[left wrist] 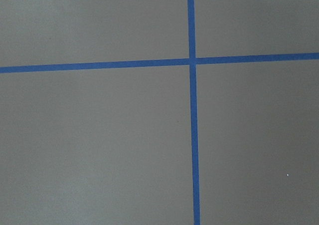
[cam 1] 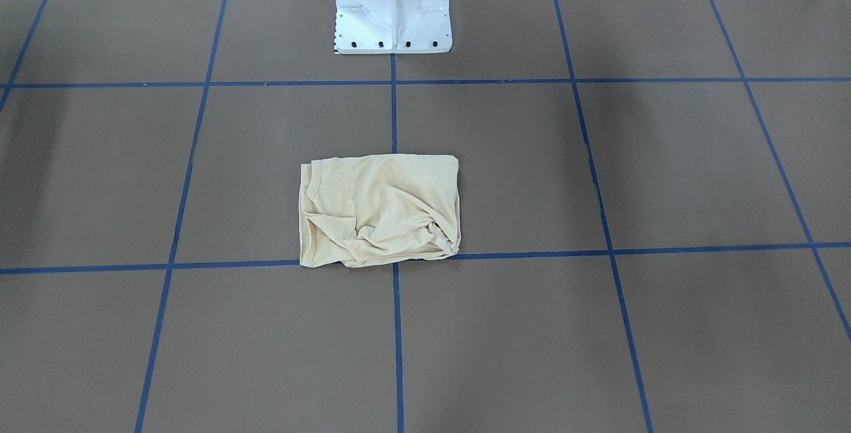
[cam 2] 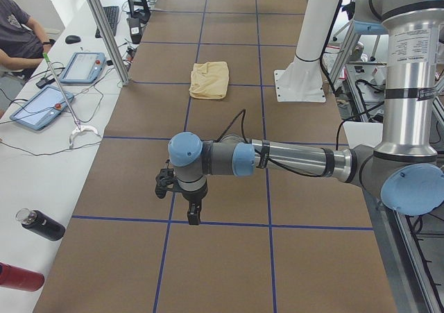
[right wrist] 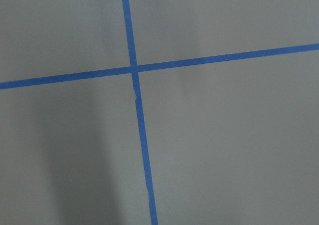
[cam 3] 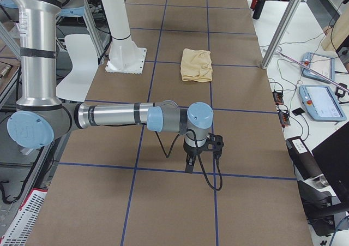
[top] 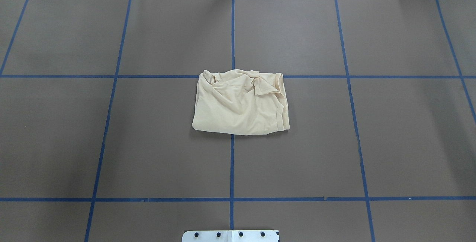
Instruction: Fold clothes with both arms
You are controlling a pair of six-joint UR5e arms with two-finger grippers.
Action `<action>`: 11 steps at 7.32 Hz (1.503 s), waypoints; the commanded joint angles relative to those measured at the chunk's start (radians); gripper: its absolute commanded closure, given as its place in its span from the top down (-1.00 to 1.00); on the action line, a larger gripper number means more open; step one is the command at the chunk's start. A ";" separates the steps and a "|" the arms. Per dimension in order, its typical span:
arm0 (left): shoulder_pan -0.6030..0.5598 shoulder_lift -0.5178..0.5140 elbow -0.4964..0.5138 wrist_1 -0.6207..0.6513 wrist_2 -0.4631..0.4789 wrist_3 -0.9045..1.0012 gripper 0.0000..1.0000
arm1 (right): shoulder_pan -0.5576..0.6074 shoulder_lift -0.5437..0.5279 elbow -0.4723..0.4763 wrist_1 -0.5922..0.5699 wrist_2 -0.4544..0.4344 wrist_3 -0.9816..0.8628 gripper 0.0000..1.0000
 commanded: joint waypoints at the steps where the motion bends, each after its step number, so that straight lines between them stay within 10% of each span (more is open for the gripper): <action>1: 0.000 -0.002 -0.002 -0.002 0.000 0.001 1.00 | -0.002 0.003 -0.017 0.001 0.002 -0.001 1.00; 11: -0.002 0.001 -0.005 0.006 0.002 0.058 1.00 | -0.023 0.008 -0.031 0.000 0.046 0.008 1.00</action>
